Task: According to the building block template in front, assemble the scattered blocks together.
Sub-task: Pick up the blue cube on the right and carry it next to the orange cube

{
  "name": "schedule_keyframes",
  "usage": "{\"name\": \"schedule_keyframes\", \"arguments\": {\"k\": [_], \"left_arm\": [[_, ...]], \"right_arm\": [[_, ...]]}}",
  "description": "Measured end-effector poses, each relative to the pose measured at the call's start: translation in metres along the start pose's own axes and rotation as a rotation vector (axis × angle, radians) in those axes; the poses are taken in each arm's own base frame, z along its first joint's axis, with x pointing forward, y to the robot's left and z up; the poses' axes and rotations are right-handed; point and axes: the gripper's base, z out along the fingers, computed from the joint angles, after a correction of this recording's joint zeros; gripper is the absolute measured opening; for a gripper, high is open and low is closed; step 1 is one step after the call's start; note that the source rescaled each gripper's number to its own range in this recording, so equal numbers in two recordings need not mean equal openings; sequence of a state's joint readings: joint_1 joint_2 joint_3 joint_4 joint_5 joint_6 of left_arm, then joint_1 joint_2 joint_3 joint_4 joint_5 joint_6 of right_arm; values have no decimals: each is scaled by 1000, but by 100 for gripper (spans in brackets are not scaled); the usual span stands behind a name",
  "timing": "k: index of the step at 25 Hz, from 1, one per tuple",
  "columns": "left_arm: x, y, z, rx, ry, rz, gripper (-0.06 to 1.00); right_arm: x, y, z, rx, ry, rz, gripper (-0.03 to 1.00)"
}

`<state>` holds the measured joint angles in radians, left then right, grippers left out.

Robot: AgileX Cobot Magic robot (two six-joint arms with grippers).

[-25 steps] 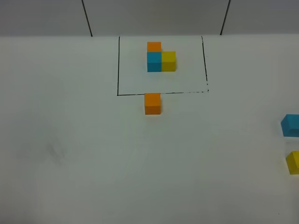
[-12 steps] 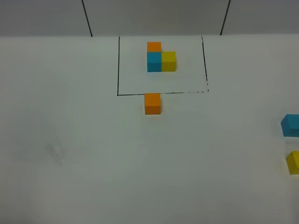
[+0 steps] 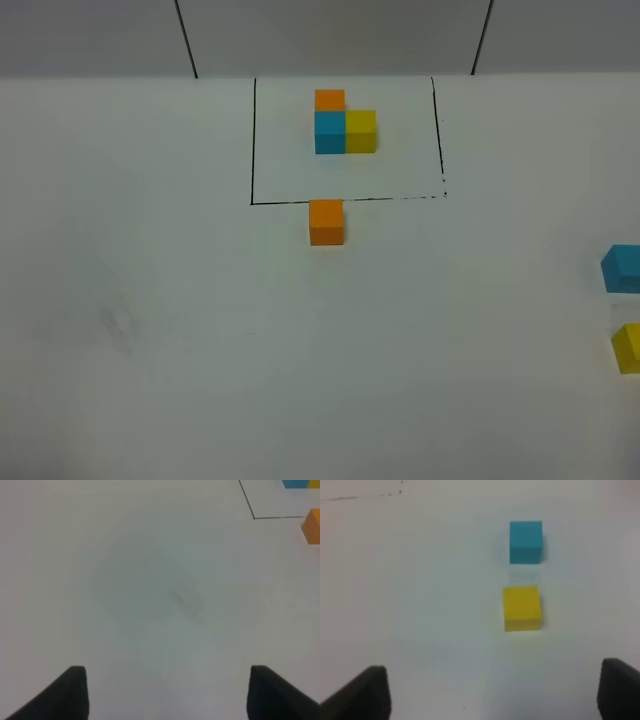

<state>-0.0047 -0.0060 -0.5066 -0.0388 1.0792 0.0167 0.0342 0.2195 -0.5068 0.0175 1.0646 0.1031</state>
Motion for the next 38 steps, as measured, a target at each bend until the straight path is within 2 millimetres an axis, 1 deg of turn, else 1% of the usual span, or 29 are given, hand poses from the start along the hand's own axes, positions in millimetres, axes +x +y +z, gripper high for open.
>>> {"name": "schedule_keyframes", "arguments": {"k": [2,4,8,11,14,16,19,22,25,30,38], "left_arm": [[0,0,0,0,0,0,47],[0,0,0,0,0,0,47],[0,0,0,0,0,0,47],[0,0,0,0,0,0,47],[0,0,0,-1,0,0,47],[0,0,0,-1,0,0,47],[0,0,0,-1,0,0,47],[0,0,0,-1,0,0,47],[0,0,0,-1,0,0,47],[0,0,0,-1,0,0,47],[0,0,0,-1,0,0,47]], "right_arm": [[-9,1,8,1,69,-17,70],[-22,3,16,5,141,-28,70],[-51,6,41,12,295,-68,71],[-67,8,63,15,404,-88,76],[-74,8,85,16,491,-82,84],[-79,10,93,7,491,-82,91],[-91,11,99,1,407,-68,98],[-107,10,102,27,364,-24,100],[-119,2,114,74,395,-2,100],[-125,-8,150,101,491,2,100],[-114,-12,216,66,553,-78,100]]}}
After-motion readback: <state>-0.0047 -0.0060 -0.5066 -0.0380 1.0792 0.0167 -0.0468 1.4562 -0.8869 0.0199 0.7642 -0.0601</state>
